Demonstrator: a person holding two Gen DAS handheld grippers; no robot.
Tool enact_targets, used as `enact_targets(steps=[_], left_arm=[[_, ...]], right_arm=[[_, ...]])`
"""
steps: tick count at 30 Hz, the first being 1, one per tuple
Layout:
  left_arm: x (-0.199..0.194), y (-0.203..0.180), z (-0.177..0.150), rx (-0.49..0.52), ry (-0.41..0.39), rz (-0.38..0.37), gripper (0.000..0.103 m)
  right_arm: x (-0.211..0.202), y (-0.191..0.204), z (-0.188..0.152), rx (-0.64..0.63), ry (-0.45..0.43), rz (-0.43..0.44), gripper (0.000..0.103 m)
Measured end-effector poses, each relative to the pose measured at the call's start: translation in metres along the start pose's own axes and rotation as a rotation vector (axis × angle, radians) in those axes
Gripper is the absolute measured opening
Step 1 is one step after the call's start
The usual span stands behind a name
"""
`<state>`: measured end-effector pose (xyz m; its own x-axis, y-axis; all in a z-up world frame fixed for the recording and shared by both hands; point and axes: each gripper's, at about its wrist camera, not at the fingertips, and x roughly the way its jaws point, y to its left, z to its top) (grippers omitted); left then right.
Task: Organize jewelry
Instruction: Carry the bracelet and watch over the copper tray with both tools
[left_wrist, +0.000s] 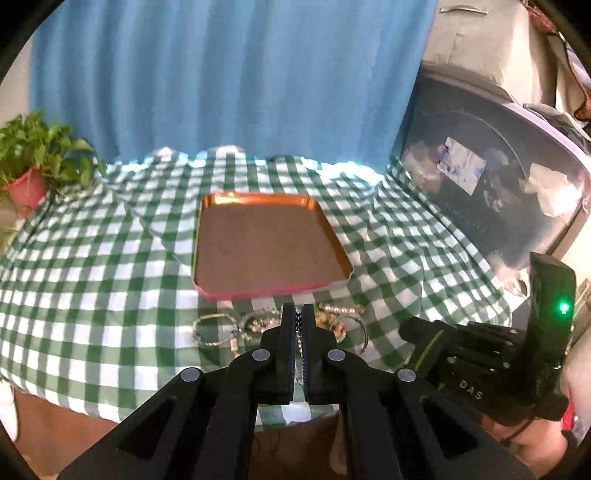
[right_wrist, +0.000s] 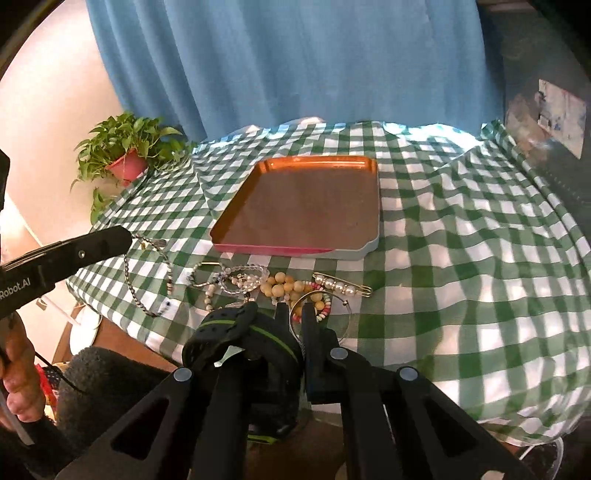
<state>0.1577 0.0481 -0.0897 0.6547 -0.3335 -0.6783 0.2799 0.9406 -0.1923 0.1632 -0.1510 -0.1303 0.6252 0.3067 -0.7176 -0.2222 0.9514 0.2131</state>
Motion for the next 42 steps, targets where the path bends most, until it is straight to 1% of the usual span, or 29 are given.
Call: enact_targets(steps=[3, 5, 9, 14, 17, 24, 27, 29, 31, 34, 37, 40, 42], left_arm=[[-0.012, -0.004, 0.006, 0.001, -0.031, 0.019, 0.003], [-0.02, -0.007, 0.01, 0.008, -0.054, 0.033, 0.003], [-0.029, -0.007, 0.019, 0.01, -0.08, 0.028, 0.003], [-0.029, -0.018, 0.034, 0.052, -0.096, 0.022, 0.003], [-0.024, -0.019, 0.046, 0.058, -0.102, 0.017, 0.003], [-0.003, -0.012, 0.07, 0.051, -0.11, 0.001, 0.003], [0.008, -0.009, 0.078, 0.045, -0.113, -0.022, 0.003], [0.015, -0.009, 0.082, 0.045, -0.115, -0.031, 0.003], [0.02, -0.008, 0.085, 0.047, -0.123, -0.034, 0.003], [0.032, -0.009, 0.088, 0.05, -0.133, -0.044, 0.003], [0.042, -0.004, 0.093, 0.047, -0.133, -0.056, 0.003], [0.041, 0.004, 0.103, 0.065, -0.151, -0.067, 0.003], [0.036, 0.01, 0.112, 0.085, -0.17, -0.062, 0.003]], right_arm=[[-0.016, 0.0, 0.006, 0.0, -0.017, -0.01, 0.007], [-0.023, 0.002, 0.011, -0.001, -0.029, -0.002, 0.007], [-0.038, 0.01, 0.024, -0.017, -0.062, 0.0, 0.006], [-0.045, 0.022, 0.041, -0.044, -0.09, 0.014, 0.007], [-0.041, 0.023, 0.053, -0.036, -0.089, 0.031, 0.007], [-0.029, 0.017, 0.077, -0.039, -0.098, 0.029, 0.007], [-0.02, 0.011, 0.087, -0.008, -0.085, 0.046, 0.007], [-0.017, 0.009, 0.092, -0.005, -0.081, 0.033, 0.007], [-0.014, 0.008, 0.098, -0.017, -0.084, 0.01, 0.008], [-0.01, 0.007, 0.107, -0.029, -0.092, 0.013, 0.008], [-0.002, 0.004, 0.117, -0.044, -0.098, -0.002, 0.008], [0.011, 0.003, 0.131, -0.08, -0.059, 0.049, 0.008], [0.015, 0.004, 0.139, -0.116, -0.06, 0.045, 0.008]])
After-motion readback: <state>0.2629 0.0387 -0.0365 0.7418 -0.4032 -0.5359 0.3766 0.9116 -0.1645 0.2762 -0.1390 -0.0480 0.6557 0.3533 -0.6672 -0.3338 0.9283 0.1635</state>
